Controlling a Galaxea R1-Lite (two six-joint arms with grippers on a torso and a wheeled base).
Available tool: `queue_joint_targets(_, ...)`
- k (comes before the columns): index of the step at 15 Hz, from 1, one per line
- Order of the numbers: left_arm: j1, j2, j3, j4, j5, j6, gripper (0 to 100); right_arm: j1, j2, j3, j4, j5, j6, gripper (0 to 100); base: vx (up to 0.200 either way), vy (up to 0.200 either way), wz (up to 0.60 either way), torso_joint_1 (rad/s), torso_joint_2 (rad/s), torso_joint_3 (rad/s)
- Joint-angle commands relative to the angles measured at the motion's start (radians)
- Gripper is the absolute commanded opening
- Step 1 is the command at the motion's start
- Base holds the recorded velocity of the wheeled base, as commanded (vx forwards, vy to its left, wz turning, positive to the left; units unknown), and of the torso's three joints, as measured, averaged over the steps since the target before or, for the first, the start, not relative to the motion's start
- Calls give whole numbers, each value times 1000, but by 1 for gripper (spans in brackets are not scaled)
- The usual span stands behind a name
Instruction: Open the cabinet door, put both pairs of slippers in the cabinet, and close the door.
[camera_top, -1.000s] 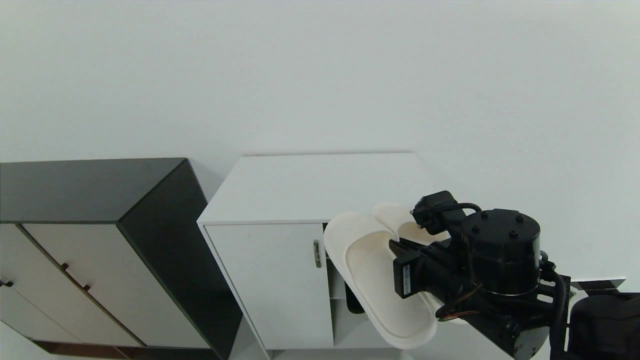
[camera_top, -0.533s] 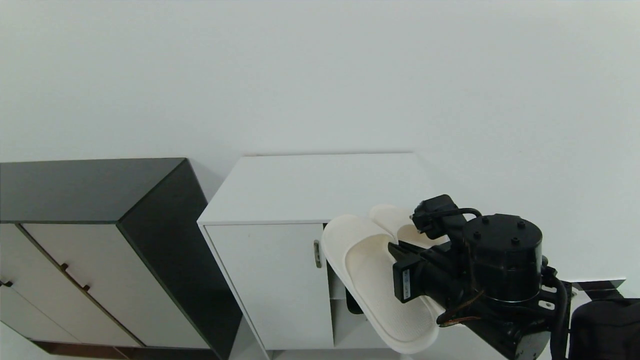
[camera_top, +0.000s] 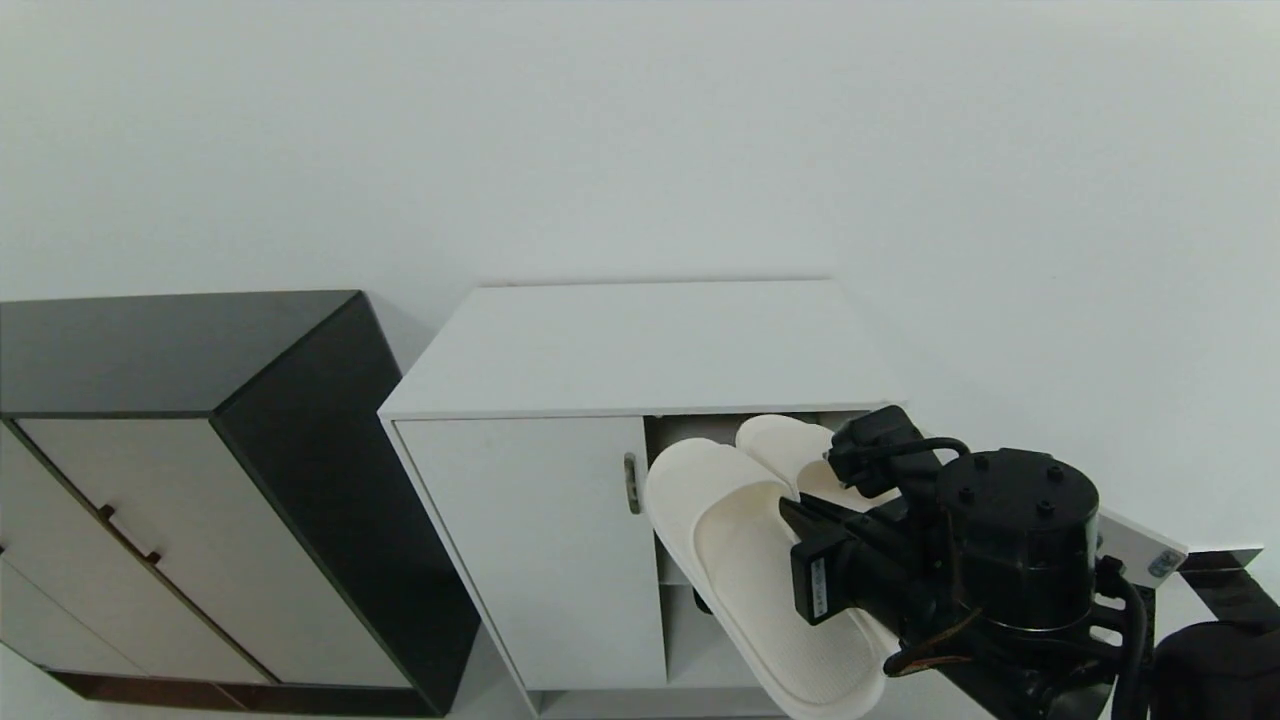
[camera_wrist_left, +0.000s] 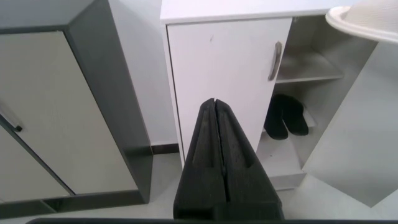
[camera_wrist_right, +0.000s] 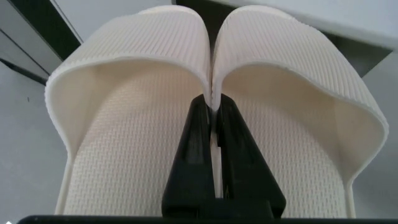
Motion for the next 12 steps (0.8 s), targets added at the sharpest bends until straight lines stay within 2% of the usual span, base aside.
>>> queue_joint_targets(1, 0, 1, 0, 0, 0, 0, 0, 6, 0, 9, -1, 0, 0, 0, 0, 0, 0, -222, 525, 305)
queue_joint_targets(12, 0, 1, 0, 0, 0, -2, 0, 8, 9, 18, -1, 0, 6, 0, 0, 0, 0, -214, 534, 316)
